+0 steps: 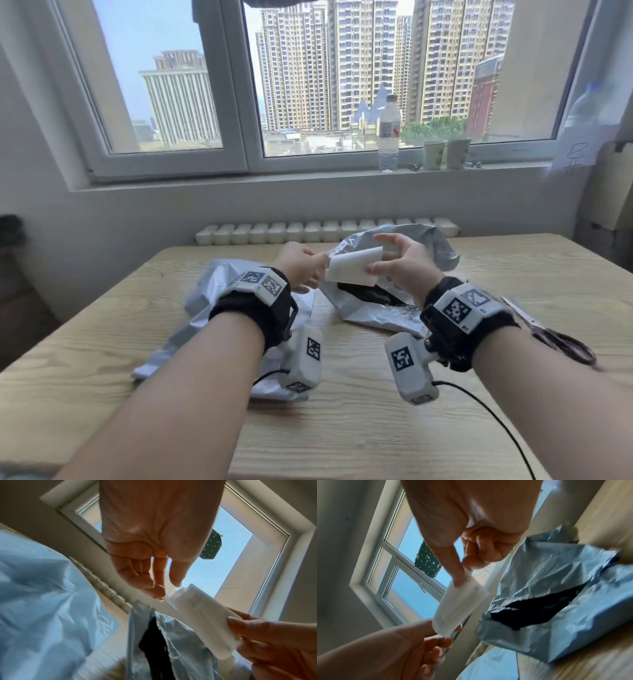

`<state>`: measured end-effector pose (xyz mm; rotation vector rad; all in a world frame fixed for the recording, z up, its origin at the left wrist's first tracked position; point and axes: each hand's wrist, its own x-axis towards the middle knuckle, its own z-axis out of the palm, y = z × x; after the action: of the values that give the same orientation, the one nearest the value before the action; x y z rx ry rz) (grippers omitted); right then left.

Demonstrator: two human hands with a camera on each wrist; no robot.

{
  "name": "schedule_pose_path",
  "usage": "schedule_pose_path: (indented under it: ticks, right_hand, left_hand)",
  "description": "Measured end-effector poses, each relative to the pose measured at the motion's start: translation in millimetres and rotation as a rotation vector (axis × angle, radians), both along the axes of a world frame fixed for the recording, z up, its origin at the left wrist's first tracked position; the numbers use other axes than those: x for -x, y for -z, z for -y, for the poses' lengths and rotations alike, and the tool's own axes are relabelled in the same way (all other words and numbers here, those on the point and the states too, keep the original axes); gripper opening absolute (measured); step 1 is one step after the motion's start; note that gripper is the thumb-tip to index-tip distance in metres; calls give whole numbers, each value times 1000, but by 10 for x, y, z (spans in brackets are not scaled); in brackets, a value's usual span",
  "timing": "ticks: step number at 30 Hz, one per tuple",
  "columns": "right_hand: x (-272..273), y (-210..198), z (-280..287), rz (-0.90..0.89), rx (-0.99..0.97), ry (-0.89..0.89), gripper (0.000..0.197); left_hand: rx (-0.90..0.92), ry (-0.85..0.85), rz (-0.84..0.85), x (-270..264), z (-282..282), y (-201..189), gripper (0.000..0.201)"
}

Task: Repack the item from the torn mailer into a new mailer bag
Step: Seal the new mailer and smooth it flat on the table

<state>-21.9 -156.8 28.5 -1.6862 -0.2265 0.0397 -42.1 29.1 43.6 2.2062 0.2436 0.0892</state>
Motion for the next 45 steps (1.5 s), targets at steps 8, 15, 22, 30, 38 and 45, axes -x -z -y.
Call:
schedule_pose_path:
  ticks: [8, 15, 22, 30, 38, 45]
  right_hand:
    - [24, 108, -803, 139, 52, -145, 33]
    - [-80, 227, -1175, 119, 146, -207, 34]
    - [-257, 343, -1361, 127, 143, -159, 18]
    - [-266, 430, -1496, 30, 316, -299, 37]
    - [-237, 557, -1677, 167, 624, -295, 46]
    - [-285, 610, -1700, 153, 643, -269, 50]
  left_hand:
    - [408, -109, -65, 187, -699, -18, 7]
    - [598, -115, 45, 125, -1185, 94, 16]
    - [601, -11, -20, 77, -1385, 214, 44]
    - [414, -176, 117, -93, -1448, 370, 22]
    - [206, -207, 67, -210, -1529, 631, 28]
    - [310, -35, -26, -131, -1490, 706, 55]
